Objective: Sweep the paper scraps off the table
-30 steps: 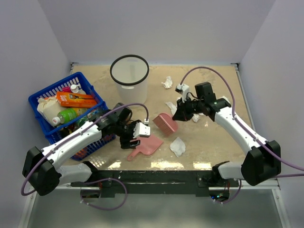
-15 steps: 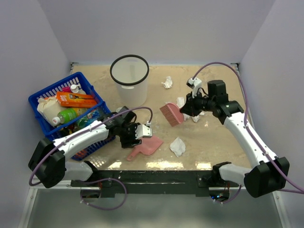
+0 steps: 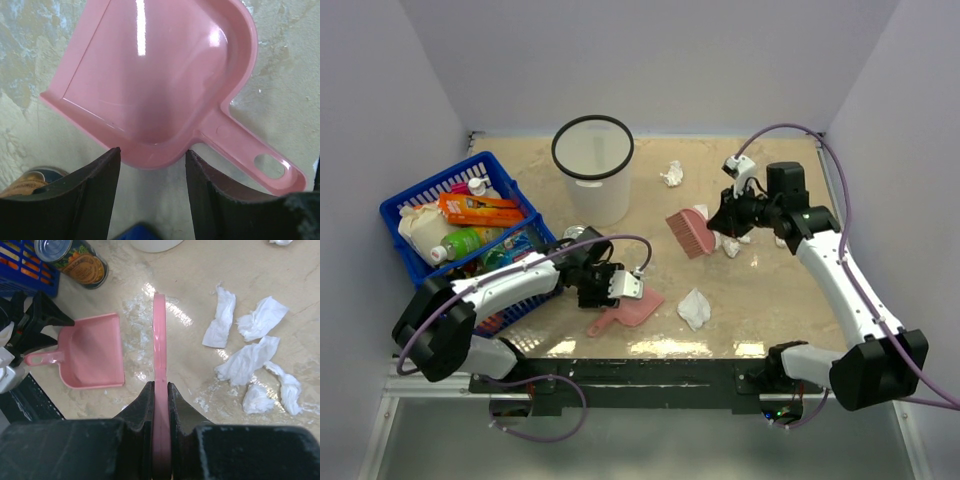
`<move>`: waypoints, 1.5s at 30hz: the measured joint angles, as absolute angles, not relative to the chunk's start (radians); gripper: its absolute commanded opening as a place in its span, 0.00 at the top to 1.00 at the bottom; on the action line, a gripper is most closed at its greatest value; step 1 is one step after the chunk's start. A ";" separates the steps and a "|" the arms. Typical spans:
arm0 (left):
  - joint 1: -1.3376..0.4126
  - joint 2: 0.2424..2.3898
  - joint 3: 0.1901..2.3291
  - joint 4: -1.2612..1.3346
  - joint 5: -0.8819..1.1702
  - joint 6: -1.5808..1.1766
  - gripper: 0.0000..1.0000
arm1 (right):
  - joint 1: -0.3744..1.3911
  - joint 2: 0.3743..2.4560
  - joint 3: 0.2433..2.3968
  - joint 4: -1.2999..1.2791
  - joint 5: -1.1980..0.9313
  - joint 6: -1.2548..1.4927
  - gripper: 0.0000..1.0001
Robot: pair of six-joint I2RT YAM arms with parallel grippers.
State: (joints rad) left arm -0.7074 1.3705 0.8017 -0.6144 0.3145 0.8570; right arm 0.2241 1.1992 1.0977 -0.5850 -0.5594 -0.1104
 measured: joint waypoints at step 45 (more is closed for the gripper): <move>-0.738 1.395 0.831 -0.588 0.353 0.485 0.27 | 0.178 1.312 1.300 -0.519 -0.402 -0.001 1.00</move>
State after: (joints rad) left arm -0.7380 1.3949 0.8307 -0.5884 0.3527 0.4854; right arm 0.1776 1.3125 1.3003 -0.5186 -0.4019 -0.0006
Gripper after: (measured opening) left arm 0.756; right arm 0.102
